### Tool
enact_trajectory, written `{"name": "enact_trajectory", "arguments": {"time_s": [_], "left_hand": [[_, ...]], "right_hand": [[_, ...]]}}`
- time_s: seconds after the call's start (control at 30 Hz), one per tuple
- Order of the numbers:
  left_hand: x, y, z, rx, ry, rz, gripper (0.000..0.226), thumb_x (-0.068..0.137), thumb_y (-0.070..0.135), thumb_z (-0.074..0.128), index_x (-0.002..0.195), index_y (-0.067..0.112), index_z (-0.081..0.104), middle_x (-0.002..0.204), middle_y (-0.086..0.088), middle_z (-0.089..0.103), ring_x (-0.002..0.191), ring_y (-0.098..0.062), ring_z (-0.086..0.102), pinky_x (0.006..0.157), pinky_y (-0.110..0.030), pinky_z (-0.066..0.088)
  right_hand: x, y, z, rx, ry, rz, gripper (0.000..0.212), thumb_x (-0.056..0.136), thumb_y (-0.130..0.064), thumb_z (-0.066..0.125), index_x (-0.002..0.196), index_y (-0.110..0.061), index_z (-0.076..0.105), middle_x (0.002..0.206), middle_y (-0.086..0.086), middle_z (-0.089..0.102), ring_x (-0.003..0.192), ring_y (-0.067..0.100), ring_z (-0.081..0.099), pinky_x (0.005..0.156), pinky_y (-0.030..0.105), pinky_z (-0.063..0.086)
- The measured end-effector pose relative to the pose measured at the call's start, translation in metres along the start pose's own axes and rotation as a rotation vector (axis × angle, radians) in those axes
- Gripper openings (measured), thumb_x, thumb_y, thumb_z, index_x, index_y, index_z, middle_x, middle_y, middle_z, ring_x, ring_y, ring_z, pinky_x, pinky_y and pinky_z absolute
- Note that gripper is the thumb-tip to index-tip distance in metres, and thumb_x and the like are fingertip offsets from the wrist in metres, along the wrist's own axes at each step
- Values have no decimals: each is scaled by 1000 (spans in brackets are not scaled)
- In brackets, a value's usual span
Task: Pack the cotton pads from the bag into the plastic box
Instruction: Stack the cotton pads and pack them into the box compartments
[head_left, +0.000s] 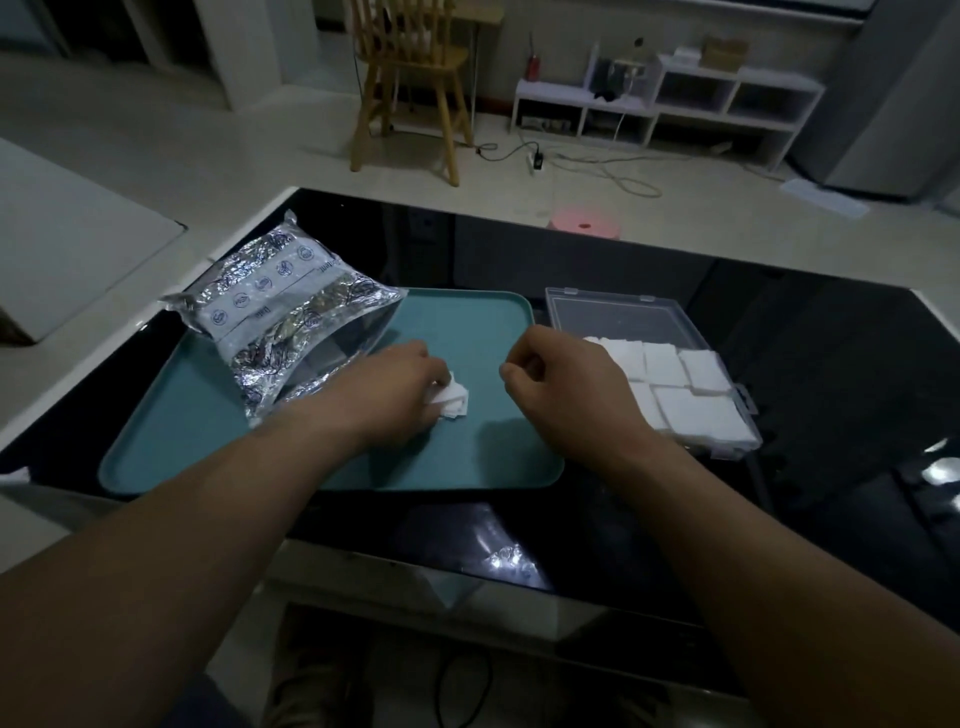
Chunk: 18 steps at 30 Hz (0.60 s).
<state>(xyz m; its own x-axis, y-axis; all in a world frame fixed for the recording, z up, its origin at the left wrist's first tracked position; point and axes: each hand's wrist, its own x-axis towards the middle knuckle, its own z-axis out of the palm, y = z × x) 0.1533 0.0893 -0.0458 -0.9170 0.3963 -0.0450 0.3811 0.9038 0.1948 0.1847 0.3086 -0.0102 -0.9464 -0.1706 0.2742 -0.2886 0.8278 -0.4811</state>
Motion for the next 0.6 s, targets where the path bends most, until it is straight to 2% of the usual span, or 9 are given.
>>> {"name": "enact_trajectory", "arguments": {"time_s": [0.1,0.2,0.3,0.4,0.5,0.6], "left_hand": [[-2,-3,-2,-14,6,11,20,94,36,63,110,23,65,104,-2,53,98,-28,60,73,-34,42],[-5,-1,-3,8,66,0,10,94,28,53,88,21,59,91,-3,56,90,-32,62,70,-41,49],[-5,3,-11,-111,183,-98,12,96,23,49,91,17,59,89,-6,64,85,-32,61,67,-40,47],[-5,19,-31,-511,291,-220,10,97,15,50,90,16,58,84,1,71,78,-22,67,62,-34,45],[-8,40,-44,-939,172,-205,14,95,6,49,91,14,60,85,-4,77,75,-18,74,62,-32,49],[-12,56,-42,-1169,65,-181,18,98,4,49,111,9,61,92,-11,78,81,-26,75,62,-33,50]], "right_hand": [[1,-2,5,1,-35,-10,9,96,-30,66,91,-23,69,83,-7,70,79,16,63,70,32,50],[2,-6,9,-2,-61,-30,10,98,-29,64,93,-22,70,85,-8,71,79,14,63,70,31,50],[3,-6,10,14,-74,-9,10,99,-31,63,96,-23,69,86,-9,70,80,12,62,69,31,49],[8,-6,9,180,-70,104,14,99,-39,64,105,-26,65,87,-9,67,81,6,61,68,26,48],[11,-8,5,439,-123,221,29,99,-47,65,120,-28,60,96,-8,69,88,7,65,71,24,48],[12,-6,1,520,-87,237,18,101,-39,65,109,-23,65,92,-6,71,85,10,67,69,24,47]]}}
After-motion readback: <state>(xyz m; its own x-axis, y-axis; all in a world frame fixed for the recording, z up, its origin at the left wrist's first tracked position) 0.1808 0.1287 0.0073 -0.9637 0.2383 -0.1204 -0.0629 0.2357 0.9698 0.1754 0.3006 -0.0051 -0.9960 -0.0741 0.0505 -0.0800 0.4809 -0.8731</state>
